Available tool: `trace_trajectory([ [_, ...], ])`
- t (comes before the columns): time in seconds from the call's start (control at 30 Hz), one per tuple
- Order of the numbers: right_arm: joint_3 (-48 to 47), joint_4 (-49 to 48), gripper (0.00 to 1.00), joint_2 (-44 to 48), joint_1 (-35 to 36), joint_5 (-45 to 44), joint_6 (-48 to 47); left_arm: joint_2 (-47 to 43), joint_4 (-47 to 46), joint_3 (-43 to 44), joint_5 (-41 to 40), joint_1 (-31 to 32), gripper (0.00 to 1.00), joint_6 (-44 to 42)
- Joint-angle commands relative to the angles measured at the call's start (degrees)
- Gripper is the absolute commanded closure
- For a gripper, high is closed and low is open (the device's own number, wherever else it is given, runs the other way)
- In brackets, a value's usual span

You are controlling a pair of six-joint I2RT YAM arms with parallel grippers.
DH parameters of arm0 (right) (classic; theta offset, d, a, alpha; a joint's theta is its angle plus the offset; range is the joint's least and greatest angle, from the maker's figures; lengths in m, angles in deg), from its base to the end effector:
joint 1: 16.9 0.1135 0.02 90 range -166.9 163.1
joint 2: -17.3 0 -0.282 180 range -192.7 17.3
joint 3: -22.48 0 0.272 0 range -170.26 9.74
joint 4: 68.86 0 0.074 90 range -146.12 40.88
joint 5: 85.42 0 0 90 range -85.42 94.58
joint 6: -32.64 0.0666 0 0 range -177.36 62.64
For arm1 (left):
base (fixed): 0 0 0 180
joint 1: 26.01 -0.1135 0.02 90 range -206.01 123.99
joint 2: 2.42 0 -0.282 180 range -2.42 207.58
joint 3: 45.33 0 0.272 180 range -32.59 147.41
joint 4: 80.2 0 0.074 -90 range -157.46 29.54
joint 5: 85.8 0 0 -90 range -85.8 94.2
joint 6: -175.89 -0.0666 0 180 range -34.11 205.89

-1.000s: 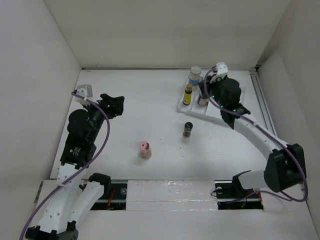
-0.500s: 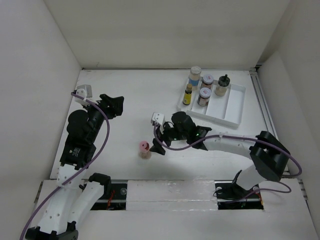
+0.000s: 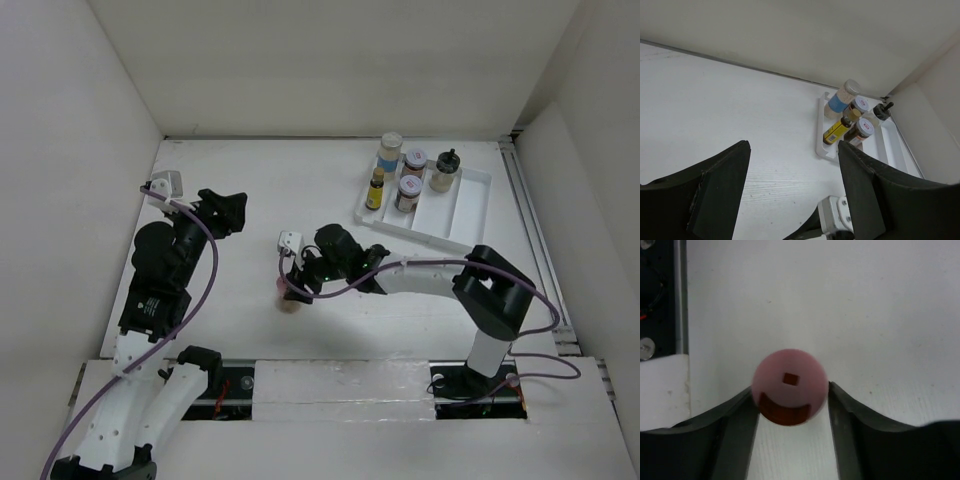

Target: Organize the condiment bottles

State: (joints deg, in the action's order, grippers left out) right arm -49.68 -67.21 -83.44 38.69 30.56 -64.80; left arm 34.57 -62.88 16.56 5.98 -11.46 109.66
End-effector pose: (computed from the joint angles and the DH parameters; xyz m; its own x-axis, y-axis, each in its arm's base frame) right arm 0.2173 0.3688 0.1930 -0.1584 -0.4372 -0.8853 -0.9843 0.1403 0.1068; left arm 0.1745 -0.0474 0.4162 0.0036 -0.4172 -0.9088 0.3085 0.8650 -0.3958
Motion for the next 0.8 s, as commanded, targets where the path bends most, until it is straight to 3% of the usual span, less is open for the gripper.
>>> trace_trajectory([
  [0.0,-3.85,-6.13,0.47,-1.81,0.22,1.01,1.72,-0.52,-1.77,-0.1,0.33,0.13,0.33,-0.83],
  [0.1,-4.57,-7.27,0.63,-1.3,0.22,1.71,2.43,-0.52,-2.29,-0.63,-0.29,0.13,0.33,-0.83],
  [0.37,-3.78,-9.83,0.63,18.35,-5.75,-2.76,2.43,0.62,-2.29,-0.63,1.12,0.13,0.33,-0.83],
  [0.6,6.93,-10.53,0.63,35.42,-22.7,-22.26,6.9,0.1,-2.29,-0.63,2.35,0.13,0.33,-0.83],
  [0.77,12.65,-8.68,0.63,38.79,-34.73,-35.53,10.78,0.62,-2.82,-0.63,2.96,0.13,0.33,-0.83],
])
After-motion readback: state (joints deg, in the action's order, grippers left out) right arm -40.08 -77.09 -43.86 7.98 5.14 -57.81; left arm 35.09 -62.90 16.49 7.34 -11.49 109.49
